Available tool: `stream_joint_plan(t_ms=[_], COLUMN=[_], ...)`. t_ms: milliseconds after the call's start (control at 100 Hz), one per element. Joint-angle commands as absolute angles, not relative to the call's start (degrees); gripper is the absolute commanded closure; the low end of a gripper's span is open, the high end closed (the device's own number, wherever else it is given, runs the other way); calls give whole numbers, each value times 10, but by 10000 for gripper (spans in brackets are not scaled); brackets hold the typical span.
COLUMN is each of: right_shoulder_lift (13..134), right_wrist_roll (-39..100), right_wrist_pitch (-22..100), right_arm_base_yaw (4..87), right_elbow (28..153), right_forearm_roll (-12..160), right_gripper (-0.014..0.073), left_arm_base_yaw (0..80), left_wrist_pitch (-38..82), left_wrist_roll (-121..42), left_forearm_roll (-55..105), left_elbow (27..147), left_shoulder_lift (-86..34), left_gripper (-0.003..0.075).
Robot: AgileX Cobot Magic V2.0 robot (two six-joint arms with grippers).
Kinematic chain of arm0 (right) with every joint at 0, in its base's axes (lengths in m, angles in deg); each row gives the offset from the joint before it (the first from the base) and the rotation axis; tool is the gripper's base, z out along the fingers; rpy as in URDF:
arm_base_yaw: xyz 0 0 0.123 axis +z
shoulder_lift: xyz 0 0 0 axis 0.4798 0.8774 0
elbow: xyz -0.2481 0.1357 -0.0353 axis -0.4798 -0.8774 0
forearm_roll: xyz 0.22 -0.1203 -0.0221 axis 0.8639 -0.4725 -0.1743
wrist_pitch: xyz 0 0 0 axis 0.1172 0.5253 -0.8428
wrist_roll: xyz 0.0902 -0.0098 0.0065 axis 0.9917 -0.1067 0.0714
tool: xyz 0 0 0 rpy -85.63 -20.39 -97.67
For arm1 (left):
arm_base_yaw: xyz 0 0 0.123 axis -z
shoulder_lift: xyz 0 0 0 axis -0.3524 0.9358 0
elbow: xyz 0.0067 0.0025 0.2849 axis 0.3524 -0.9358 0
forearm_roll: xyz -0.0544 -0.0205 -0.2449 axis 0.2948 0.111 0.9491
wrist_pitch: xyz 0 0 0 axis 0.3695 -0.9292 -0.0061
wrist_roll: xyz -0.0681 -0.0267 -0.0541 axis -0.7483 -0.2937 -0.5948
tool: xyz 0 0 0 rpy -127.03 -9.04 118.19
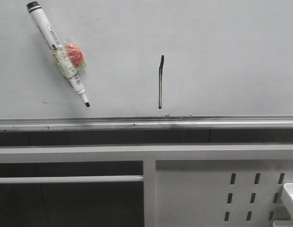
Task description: Write number 1 on whiteboard
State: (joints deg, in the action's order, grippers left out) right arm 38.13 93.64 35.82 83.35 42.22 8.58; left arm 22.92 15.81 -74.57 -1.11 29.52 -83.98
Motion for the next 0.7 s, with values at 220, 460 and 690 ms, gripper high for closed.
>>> stream_joint_plan(t_ms=[220, 460, 690], right_shoulder_lift=[383, 383, 383], right_wrist_roll=[936, 928, 875], right_wrist_pitch=[333, 373, 444], right_arm_base_yaw=[833, 833, 833], right_elbow=[438, 438, 432], right_forearm_roll=[72, 42, 271], right_gripper=[663, 663, 663], left_arm_base_yaw=[228, 228, 228], left_wrist_pitch=[188, 188, 188], left_wrist_roll=[-747, -747, -747], left_forearm_roll=[-11, -11, -11], left_elbow=[275, 275, 275], left_shoulder_lift=[-849, -849, -849], left_gripper=[740, 740, 740])
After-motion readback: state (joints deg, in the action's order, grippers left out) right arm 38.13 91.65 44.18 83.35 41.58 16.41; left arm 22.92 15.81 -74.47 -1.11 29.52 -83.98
